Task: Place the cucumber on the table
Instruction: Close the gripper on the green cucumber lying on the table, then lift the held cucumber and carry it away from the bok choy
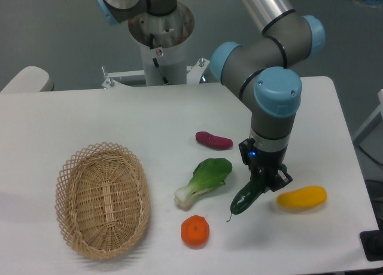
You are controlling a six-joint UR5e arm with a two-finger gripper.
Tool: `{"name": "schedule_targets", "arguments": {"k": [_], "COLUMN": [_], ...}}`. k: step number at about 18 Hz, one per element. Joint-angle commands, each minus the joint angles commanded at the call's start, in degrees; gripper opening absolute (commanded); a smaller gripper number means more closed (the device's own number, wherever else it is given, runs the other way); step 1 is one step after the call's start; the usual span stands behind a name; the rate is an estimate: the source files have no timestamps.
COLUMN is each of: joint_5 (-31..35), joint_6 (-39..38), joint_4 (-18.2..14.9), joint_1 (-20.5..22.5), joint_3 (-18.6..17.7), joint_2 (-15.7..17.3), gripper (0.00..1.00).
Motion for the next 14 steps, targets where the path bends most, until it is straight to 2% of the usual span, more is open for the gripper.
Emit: {"name": "schedule_targets", "arguments": {"k": [3, 6, 10, 14], "joint_5": [-0.09, -0.09, -0.09, -0.09], "joint_6": [6.86, 11.43, 19.69, 25.32], "joint_4": [0.18, 2.11, 2.29, 3.6], "joint_1": [1.85, 4.13, 7.91, 9.59], "joint_3": [-2.02, -3.44, -5.37, -7.91], "joint_2": [-0.17, -0.52, -0.61, -1.93], "gripper": [0.1, 0.1, 0.11, 0.1]}}
